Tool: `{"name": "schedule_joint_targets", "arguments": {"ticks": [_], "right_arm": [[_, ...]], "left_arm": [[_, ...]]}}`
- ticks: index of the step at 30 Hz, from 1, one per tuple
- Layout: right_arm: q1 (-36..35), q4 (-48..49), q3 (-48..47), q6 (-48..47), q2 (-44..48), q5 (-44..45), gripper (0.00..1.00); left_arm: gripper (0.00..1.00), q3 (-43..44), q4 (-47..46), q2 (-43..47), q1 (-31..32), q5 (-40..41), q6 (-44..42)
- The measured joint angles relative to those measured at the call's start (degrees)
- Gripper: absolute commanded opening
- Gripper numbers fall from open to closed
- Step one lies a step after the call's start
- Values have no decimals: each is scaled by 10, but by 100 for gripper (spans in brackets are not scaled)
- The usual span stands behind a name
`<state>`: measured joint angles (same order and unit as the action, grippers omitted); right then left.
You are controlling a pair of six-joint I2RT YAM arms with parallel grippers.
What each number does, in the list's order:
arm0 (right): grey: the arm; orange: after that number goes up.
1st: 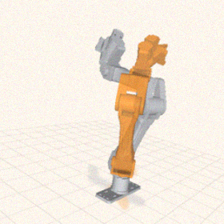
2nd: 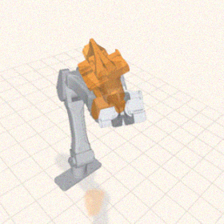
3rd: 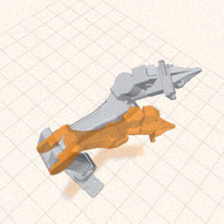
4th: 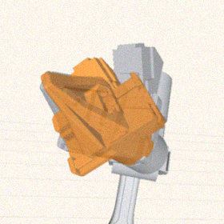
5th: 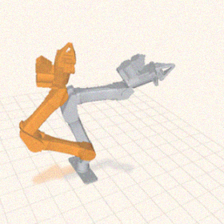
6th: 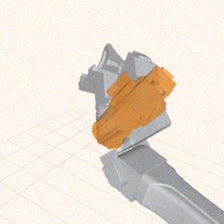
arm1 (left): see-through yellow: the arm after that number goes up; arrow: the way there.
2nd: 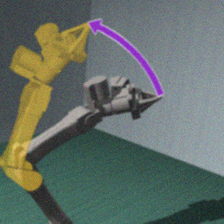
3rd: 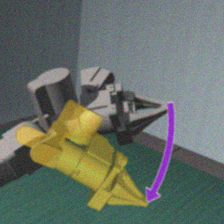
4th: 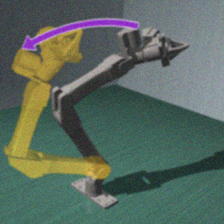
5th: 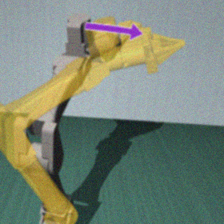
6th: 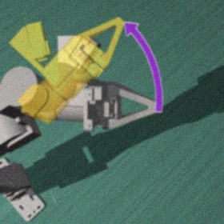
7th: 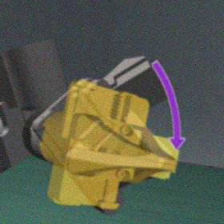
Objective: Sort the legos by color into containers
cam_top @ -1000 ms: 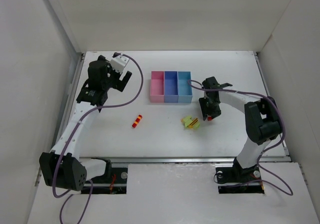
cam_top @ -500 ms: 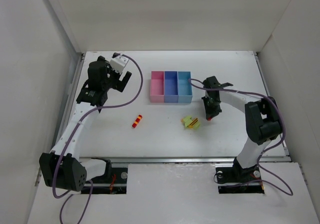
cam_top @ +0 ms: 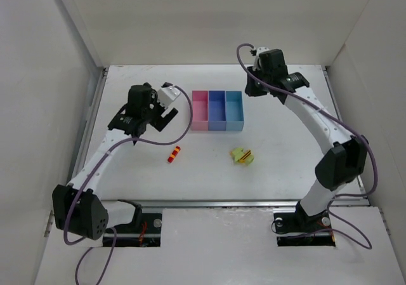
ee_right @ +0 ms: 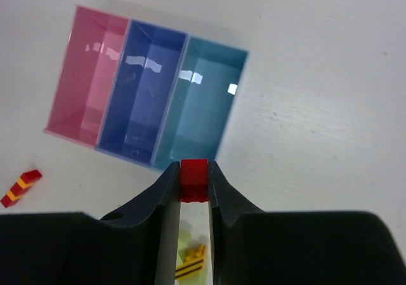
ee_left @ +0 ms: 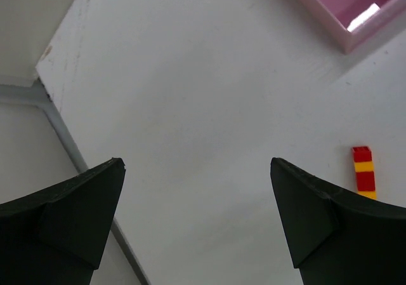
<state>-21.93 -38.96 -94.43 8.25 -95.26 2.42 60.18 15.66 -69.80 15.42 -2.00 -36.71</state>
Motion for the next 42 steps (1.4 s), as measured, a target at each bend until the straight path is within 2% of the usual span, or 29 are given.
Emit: {"name": "schedule_joint_targets", "arguments": {"ticks": [5, 6, 12, 16, 17, 20, 21, 25, 27, 34, 39, 42], "right_arm": [[-6, 14, -73, -14, -117, -26, 0], [-6, 15, -78, -18, -143, -30, 5], [-5, 1, -79, -29, -235, -48, 9], [-6, 0, -82, -34, -240, -54, 37], [-6, 1, -83, -35, -240, -56, 53], [-6, 3, -88, -39, -240, -66, 80], [-6, 4, -90, -40, -240, -70, 82], [-6, 4, -98, -43, -239, -79, 84], [-6, 3, -102, -43, -235, -83, 85], [-6, 4, -115, -40, -187, -103, 87], [-6, 4, -121, -35, -166, -110, 87], [-6, 4, -121, -33, -158, -113, 87]], "left_arm": [[100, 4, 56, -63, 61, 24, -21], [100, 6, 69, -76, 69, 23, -21], [94, 40, 122, -138, 78, -36, 12], [93, 47, 133, -156, 78, -78, 38], [93, 47, 137, -159, 78, -85, 42], [94, 46, 149, -163, 82, -100, 52], [96, 44, 150, -164, 85, -101, 56], [96, 42, 156, -177, 95, -101, 74], [93, 41, 157, -194, 98, -101, 84], [90, 1, 168, -215, 100, -97, 96], [79, -20, 174, -215, 104, -96, 103], [77, -30, 174, -215, 108, -97, 109]]}}
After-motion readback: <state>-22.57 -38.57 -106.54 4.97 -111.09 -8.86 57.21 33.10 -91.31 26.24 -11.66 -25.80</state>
